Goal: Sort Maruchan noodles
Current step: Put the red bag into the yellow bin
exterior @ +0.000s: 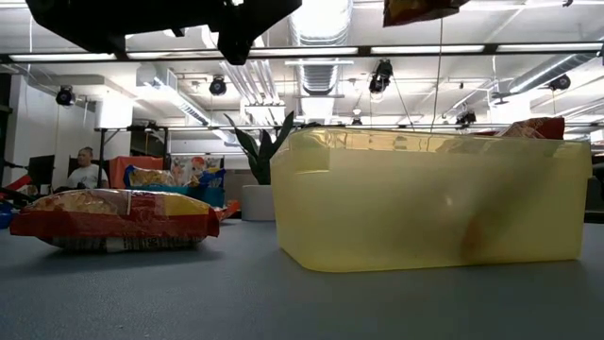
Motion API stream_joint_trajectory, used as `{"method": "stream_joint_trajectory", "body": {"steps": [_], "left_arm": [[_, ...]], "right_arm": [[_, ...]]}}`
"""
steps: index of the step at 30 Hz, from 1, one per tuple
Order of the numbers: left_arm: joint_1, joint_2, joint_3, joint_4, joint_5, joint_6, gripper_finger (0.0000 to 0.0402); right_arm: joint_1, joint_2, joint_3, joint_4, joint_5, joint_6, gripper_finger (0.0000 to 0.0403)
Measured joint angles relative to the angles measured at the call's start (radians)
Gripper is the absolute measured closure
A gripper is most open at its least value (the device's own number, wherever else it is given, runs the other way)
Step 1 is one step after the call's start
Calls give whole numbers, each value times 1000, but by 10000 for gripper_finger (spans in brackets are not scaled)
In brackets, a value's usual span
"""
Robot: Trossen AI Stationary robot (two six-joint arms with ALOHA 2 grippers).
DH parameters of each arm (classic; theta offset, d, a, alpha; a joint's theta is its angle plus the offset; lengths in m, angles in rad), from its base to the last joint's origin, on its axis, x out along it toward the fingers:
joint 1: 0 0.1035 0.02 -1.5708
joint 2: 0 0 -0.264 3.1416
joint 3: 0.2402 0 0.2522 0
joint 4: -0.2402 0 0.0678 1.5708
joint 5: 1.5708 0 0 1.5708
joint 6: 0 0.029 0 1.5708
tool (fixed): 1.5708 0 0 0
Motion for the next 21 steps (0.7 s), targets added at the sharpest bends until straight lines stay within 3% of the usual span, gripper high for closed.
{"method": "stream_joint_trajectory", "body": {"steps": [5,14,21], "left_arm": [[0,32,0,84,12,0,187],[0,236,132,214,100,31,187],[3,339,237,227,159,42,194]], "right_arm": [[-2,-2,4,63,-55,-54,250],[-7,-1,4,409,-209,-492,250],[-8,-1,5,449,-303,-562,250]]}}
